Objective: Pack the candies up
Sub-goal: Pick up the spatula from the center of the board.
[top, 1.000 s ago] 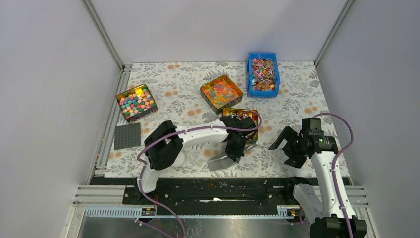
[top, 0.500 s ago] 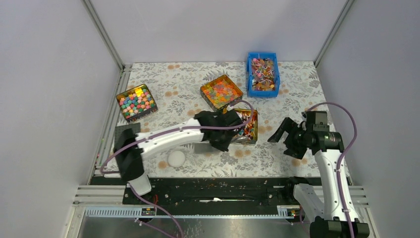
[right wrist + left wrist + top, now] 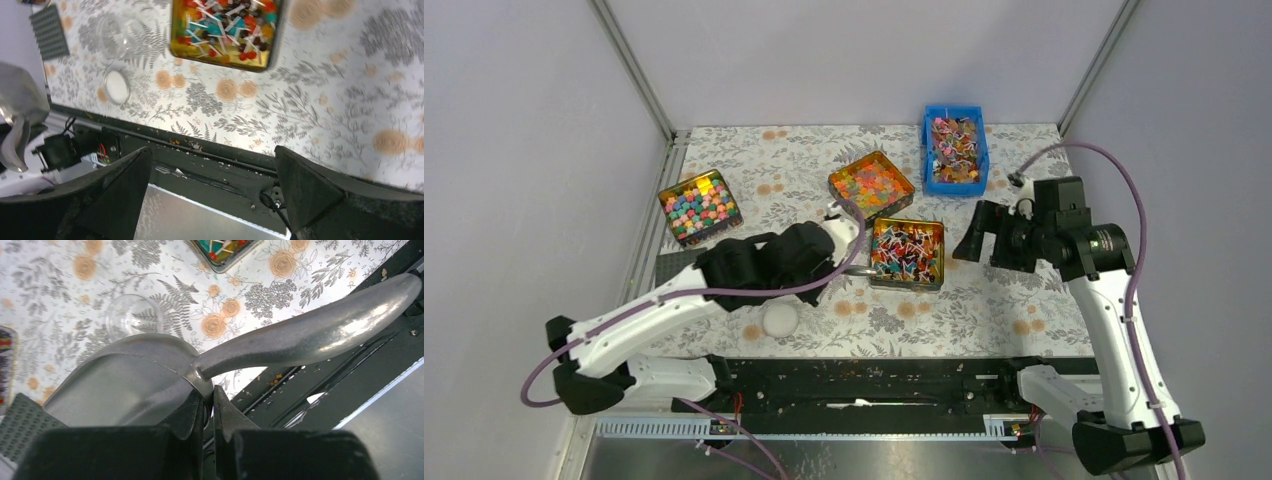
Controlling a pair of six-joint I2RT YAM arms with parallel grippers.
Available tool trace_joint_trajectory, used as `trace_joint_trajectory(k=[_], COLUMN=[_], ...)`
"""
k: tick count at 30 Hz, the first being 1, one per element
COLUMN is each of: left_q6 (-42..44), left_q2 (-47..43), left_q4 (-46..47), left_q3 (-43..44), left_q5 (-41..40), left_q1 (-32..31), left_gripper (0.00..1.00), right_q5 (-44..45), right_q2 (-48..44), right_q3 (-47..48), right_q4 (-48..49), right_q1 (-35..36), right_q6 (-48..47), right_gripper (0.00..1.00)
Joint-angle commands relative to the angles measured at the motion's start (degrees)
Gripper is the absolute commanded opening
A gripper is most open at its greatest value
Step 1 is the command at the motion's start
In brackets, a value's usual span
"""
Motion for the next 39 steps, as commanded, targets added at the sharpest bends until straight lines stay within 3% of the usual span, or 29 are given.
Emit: trace_joint_trajectory(k=[1, 9, 16, 21, 26, 34, 39], left_q6=[6.49, 6.33, 5.70, 3.55, 0.38, -1.89, -1.30], left_q2=[-5.92, -11.28, -11.55, -8.20, -2.75, 4.30, 6.34], left_q4=[0.75, 0.40, 0.25, -0.64, -2.33, -2.82, -3.40], left_q3=[-0.34, 0.69, 0.94, 1.38, 3.55, 5.38, 7.08], left_q5=[-5.73, -9.29, -9.69, -7.56, -1.94, 10.63, 12.77], left_q1=[-0.19, -0.19, -0.19, -0.10, 1.30, 7.07, 8.22], left_gripper=[0.00, 0.00, 0.00, 0.00, 0.00, 0.00, 0.00], right_q5=[0.24, -9.86, -16.43, -21.47, -27.16, -28.43, -25.17], right_q2=[3.19, 5.47, 3.46, 6.17, 3.32, 0.43, 1.78], right_q3=[8.18, 14.29, 8.63, 9.53, 5.18, 1.43, -0.71], right_q4=[2.10, 19.02, 35.96, 33.94, 34.52, 28.43, 27.82], right_q1=[7.73, 17.97, 18.37, 18.42, 18.38, 20.31, 26.01], right_q6=[-4.50, -15.26, -22.44, -26.25, -36.66, -45.37, -46.24], right_gripper=[0.99, 0.99, 0.99, 0.99, 0.99, 0.99, 1.00])
